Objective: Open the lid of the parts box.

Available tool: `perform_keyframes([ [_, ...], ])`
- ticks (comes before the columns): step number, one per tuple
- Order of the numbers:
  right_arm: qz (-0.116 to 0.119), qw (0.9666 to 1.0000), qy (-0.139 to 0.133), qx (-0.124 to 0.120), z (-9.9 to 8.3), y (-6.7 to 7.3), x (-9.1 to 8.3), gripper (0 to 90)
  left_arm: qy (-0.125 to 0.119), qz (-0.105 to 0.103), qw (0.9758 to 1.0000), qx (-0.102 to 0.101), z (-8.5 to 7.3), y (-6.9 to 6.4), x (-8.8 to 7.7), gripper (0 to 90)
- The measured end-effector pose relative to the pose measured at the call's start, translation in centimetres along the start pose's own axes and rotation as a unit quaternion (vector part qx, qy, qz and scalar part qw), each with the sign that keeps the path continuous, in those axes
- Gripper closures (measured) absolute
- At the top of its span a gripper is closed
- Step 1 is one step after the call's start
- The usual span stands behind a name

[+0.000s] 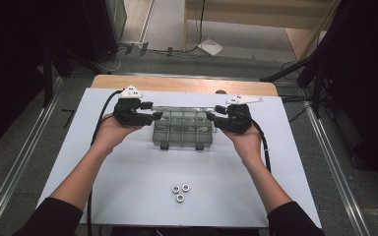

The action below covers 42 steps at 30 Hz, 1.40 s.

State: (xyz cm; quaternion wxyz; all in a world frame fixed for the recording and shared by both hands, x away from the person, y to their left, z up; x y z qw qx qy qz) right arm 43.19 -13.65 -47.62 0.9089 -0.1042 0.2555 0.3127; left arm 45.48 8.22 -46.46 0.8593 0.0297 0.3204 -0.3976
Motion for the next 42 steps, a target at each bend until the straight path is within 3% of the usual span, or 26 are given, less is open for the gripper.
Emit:
perform_keyframes([
  [13, 0.000, 1.0000, 0.000, 0.005, 0.2, -0.1, -0.1, 52.6, -0.007, 0.018, 0.9998, 0.010, 0.7, 0.4, 0.5, 43.2],
  [19, 0.004, 0.9999, -0.005, 0.013, 0.3, -0.1, -0.1, 53.5, -0.013, 0.018, 0.9997, 0.000, 1.1, 0.7, 0.7, 44.1],
  [27, -0.001, 0.9999, -0.011, 0.006, 0.6, -0.4, 0.2, 53.0, -0.015, 0.018, 0.9996, -0.013, 1.2, 1.0, 0.9, 44.4],
  [35, -0.014, 0.9997, -0.018, 0.001, 1.0, -1.1, 0.9, 54.3, -0.024, 0.024, 0.9991, -0.027, 1.4, 1.6, 0.9, 54.2],
  [38, -0.019, 0.9996, -0.021, -0.006, 1.3, -1.4, 1.1, 55.1, -0.025, 0.023, 0.9989, -0.032, 1.5, 1.7, 1.0, 54.8],
  [42, -0.020, 0.9994, -0.028, 0.004, 1.4, -1.6, 1.2, 56.2, -0.027, 0.020, 0.9988, -0.036, 1.7, 1.8, 1.1, 54.8],
])
Point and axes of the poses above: each handheld gripper's, and its own axes: x roughly forward along the jaws, z roughly out of its top, y roughly to its left, the point moved 10 cm from there along x, roughly forward along the jaws, and after that the axes turned 10 degrees about -x, right-handed, at the moved point
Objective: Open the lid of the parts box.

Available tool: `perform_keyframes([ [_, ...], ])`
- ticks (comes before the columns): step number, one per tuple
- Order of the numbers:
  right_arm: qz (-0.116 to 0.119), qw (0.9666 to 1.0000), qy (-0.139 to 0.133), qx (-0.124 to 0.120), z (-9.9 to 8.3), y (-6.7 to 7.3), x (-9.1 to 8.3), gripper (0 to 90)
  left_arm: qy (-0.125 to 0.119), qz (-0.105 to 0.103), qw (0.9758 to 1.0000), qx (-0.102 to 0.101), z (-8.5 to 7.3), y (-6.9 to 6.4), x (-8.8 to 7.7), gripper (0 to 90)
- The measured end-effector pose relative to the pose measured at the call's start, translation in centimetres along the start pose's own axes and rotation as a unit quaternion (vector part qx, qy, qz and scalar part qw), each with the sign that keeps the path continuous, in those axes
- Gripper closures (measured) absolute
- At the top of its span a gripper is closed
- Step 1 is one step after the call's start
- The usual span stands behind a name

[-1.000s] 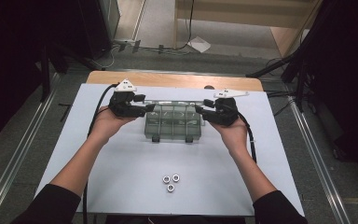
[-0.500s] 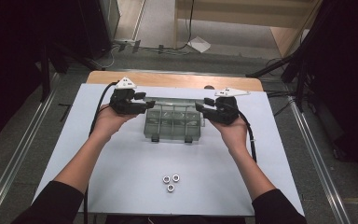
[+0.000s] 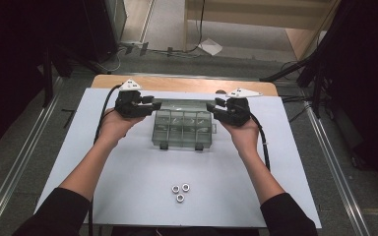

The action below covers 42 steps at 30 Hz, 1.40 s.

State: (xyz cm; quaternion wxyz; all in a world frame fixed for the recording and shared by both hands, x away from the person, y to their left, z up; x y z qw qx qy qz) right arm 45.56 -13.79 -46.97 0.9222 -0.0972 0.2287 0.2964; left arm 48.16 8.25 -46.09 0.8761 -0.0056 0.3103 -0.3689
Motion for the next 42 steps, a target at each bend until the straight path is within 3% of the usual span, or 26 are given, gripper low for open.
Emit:
perform_keyframes([
  [7, 0.005, 0.9998, -0.008, 0.020, 0.0, -0.4, 0.4, 56.8, -0.004, 0.005, 1.0000, 0.002, 0.2, 0.3, 0.4, 54.6],
  [12, 0.001, 0.9999, -0.006, 0.013, 0.2, -0.5, 0.4, 56.9, -0.008, 0.007, 0.9999, 0.000, 0.2, 0.5, 0.8, 54.5],
  [27, 0.002, 0.9996, -0.012, 0.025, 0.0, -0.9, 1.1, 59.2, -0.004, 0.004, 1.0000, -0.007, 0.3, 1.0, 1.6, 54.7],
  [36, -0.006, 0.9989, -0.017, 0.042, -0.1, -1.6, 2.1, 60.1, -0.005, 0.011, 0.9996, -0.024, 0.3, 1.6, 2.2, 54.6],
  [40, -0.009, 0.9992, -0.011, 0.037, 0.0, -1.7, 2.3, 60.5, -0.004, 0.016, 0.9995, -0.028, 0.3, 1.8, 2.5, 54.6],
  [42, -0.012, 0.9993, -0.009, 0.035, 0.1, -1.8, 2.4, 60.5, -0.006, 0.012, 0.9991, -0.041, 0.3, 2.0, 2.7, 54.7],
])
Point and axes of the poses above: each handheld gripper's, and its own axes: x roughly forward along the jaws, z roughly out of its top, y roughly to its left, the point moved 10 cm from there along x, roughly forward along the jaws, and after that the axes turned 10 degrees about -x, right-handed, at the moved point
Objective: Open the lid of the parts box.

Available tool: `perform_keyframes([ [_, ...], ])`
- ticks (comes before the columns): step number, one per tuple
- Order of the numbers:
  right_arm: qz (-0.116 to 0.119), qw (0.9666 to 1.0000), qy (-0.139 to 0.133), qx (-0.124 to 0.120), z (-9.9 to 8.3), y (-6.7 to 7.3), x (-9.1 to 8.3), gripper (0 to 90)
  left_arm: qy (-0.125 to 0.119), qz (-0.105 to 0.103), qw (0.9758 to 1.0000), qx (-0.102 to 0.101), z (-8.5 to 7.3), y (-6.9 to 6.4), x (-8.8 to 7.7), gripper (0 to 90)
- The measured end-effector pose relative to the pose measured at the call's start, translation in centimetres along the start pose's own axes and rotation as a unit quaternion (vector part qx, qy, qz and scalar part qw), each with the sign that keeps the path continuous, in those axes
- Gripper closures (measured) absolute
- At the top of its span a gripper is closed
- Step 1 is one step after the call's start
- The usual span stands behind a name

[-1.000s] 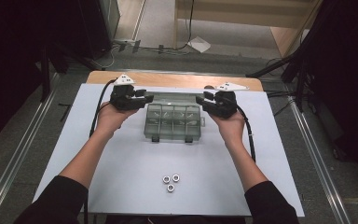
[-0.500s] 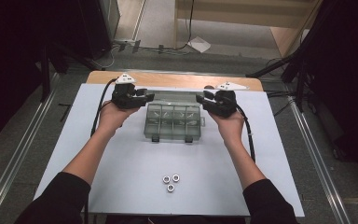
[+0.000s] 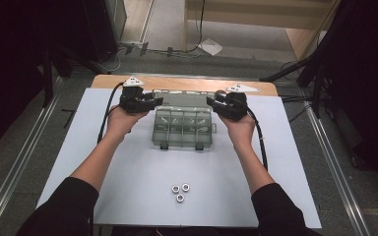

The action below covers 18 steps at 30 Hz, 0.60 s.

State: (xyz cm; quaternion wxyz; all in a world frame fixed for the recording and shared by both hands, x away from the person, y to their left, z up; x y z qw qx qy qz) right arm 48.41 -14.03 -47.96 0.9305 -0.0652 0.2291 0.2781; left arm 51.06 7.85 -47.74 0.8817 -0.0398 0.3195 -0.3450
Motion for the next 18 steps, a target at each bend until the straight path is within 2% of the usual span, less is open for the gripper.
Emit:
perform_keyframes([
  [3, -0.003, 1.0000, 0.002, -0.001, 0.1, -0.1, 0.2, 60.5, -0.003, -0.001, 1.0000, 0.000, 0.1, 0.1, 0.1, 54.8],
  [12, -0.008, 0.9999, 0.009, -0.004, 0.2, -0.5, 0.8, 60.9, 0.012, 0.012, 0.9998, 0.008, 0.5, 0.3, 0.7, 55.1],
  [14, -0.009, 0.9999, 0.009, -0.004, 0.3, -0.5, 1.0, 60.8, 0.012, 0.012, 0.9998, 0.010, 0.6, 0.4, 0.9, 58.7],
  [18, -0.005, 0.9998, 0.017, 0.004, 0.3, -0.7, 1.4, 60.6, 0.022, 0.017, 0.9996, 0.009, 0.8, 0.5, 1.2, 58.7],
])
Point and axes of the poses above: each handheld gripper's, and its own axes: x roughly forward along the jaws, z roughly out of its top, y roughly to its left, the point moved 10 cm from there along x, roughly forward along the jaws, and after that the axes turned 10 degrees about -x, right-handed, at the moved point
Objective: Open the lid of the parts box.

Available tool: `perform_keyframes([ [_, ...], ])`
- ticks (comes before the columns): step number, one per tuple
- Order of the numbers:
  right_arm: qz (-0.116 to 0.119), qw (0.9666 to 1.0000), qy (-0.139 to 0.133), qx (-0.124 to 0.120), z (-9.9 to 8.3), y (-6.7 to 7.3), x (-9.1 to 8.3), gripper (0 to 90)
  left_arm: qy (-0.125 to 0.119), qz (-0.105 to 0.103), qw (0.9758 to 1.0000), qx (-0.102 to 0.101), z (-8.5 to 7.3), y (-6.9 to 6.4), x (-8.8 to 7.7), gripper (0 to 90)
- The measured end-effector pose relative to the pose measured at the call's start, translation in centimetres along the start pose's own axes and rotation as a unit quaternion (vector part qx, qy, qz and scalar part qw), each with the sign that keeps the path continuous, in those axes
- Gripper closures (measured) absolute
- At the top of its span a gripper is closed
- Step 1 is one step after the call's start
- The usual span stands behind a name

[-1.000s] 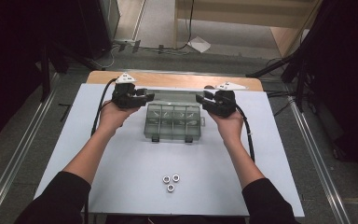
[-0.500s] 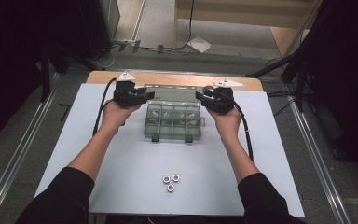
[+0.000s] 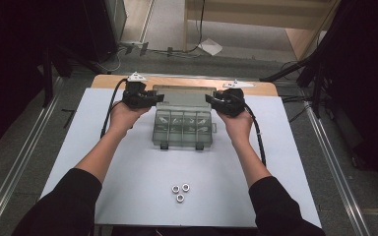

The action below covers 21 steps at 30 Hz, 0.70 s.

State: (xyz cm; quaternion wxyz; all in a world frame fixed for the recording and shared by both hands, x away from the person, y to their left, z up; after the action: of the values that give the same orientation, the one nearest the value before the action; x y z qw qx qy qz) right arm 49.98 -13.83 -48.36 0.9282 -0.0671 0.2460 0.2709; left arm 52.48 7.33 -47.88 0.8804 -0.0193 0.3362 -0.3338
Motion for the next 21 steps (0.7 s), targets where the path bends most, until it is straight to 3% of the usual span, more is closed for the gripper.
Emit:
perform_keyframes([
  [4, -0.002, 1.0000, 0.004, 0.001, 0.1, -0.2, 0.3, 61.0, 0.008, 0.001, 1.0000, 0.003, 0.2, 0.2, 0.1, 58.6],
  [11, 0.004, 0.9996, 0.002, 0.028, 0.1, -0.5, 0.7, 61.3, 0.003, -0.002, 0.9997, -0.023, 0.5, 0.4, 0.5, 58.6],
  [15, 0.001, 0.9997, 0.011, 0.023, 0.0, -0.6, 0.9, 62.7, 0.001, -0.007, 0.9993, -0.037, 0.6, 0.6, 0.7, 58.6],
  [21, 0.002, 0.9994, 0.019, 0.029, -0.3, -0.9, 1.3, 64.4, 0.014, -0.003, 0.9995, -0.028, 0.5, 0.9, 1.1, 58.7],
])
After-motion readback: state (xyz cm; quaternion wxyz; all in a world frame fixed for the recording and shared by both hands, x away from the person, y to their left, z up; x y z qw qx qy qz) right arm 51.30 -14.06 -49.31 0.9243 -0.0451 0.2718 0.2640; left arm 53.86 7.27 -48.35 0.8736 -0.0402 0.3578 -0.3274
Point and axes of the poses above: each handheld gripper's, and its own axes: x roughly forward along the jaws, z roughly out of its top, y roughly to its left, the point moved 10 cm from there along x, roughly forward along the jaws, and after that the axes turned 10 degrees about -x, right-handed, at the moved point
